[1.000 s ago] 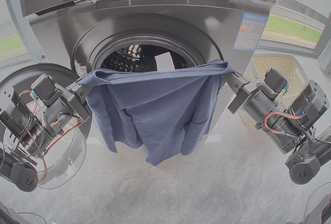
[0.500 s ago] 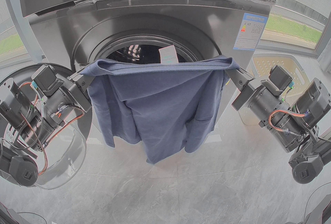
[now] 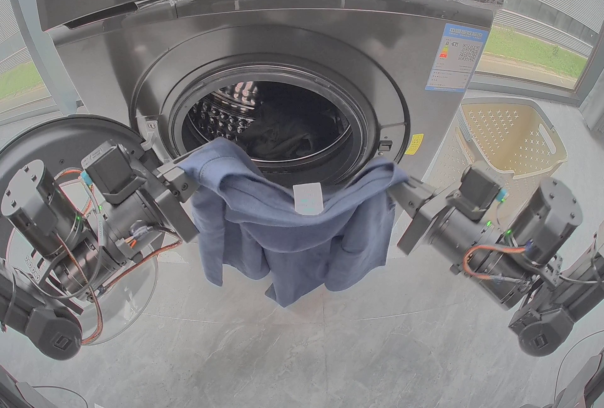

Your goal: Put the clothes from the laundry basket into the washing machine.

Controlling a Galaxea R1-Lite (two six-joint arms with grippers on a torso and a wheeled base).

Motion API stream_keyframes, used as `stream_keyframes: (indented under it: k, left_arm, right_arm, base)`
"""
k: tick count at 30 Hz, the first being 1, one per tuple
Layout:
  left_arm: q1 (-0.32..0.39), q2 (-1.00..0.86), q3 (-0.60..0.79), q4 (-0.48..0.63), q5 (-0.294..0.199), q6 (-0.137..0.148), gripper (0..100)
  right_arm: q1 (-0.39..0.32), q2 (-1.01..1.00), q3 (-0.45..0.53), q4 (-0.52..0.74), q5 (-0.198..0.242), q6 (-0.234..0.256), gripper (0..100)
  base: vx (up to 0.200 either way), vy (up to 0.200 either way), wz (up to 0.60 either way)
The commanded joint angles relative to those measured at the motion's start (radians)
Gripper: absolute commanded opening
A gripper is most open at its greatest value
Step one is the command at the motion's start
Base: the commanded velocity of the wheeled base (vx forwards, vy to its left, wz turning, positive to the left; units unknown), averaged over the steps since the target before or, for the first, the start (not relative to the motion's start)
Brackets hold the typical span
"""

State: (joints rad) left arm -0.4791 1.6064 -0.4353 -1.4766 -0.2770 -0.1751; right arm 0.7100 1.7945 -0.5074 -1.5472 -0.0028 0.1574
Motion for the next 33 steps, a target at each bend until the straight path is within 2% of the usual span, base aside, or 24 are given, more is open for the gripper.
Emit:
stream_keyframes:
  k: [1, 5, 6, 11, 18, 26, 33]
  left_arm:
    - [-0.024, 0.049, 0.004, -0.011, -0.002, 0.003, 0]
    - [-0.026, 0.055, 0.001, -0.013, -0.001, 0.003, 0]
    - [-0.026, 0.055, 0.001, -0.014, -0.002, 0.003, 0]
    - [-0.029, 0.052, -0.006, -0.03, -0.002, 0.002, 0]
    - [-0.042, 0.043, -0.008, -0.037, -0.002, 0.002, 0]
    - [-0.064, 0.037, -0.006, -0.068, -0.004, 0.003, 0]
    - [-0.072, 0.009, 0.0, -0.068, -0.016, 0.0, 0]
  right_arm:
    - [0.04, 0.149, 0.014, 0.001, 0.003, 0.002, 0]
    - [0.071, 0.197, -0.006, -0.001, 0.001, 0.004, 0]
    - [0.075, 0.221, -0.011, -0.001, 0.001, 0.004, 100]
    - [0.101, 0.278, -0.002, 0.001, -0.002, 0.005, 100]
    - [0.115, 0.347, -0.043, 0.001, -0.002, -0.004, 100]
    - [0.114, 0.457, -0.123, 0.001, -0.002, -0.012, 100]
    - [0.075, 0.52, -0.215, 0.001, 0.003, -0.024, 100]
  base:
    - [0.0, 0.0, 0.0]
    - [0.0, 0.0, 0.0]
    - [0.0, 0.0, 0.0]
    - [0.0, 0.0, 0.0]
    - [0.0, 0.0, 0.0]
    - [0.0, 0.0, 0.0]
    - [0.0, 0.0, 0.0]
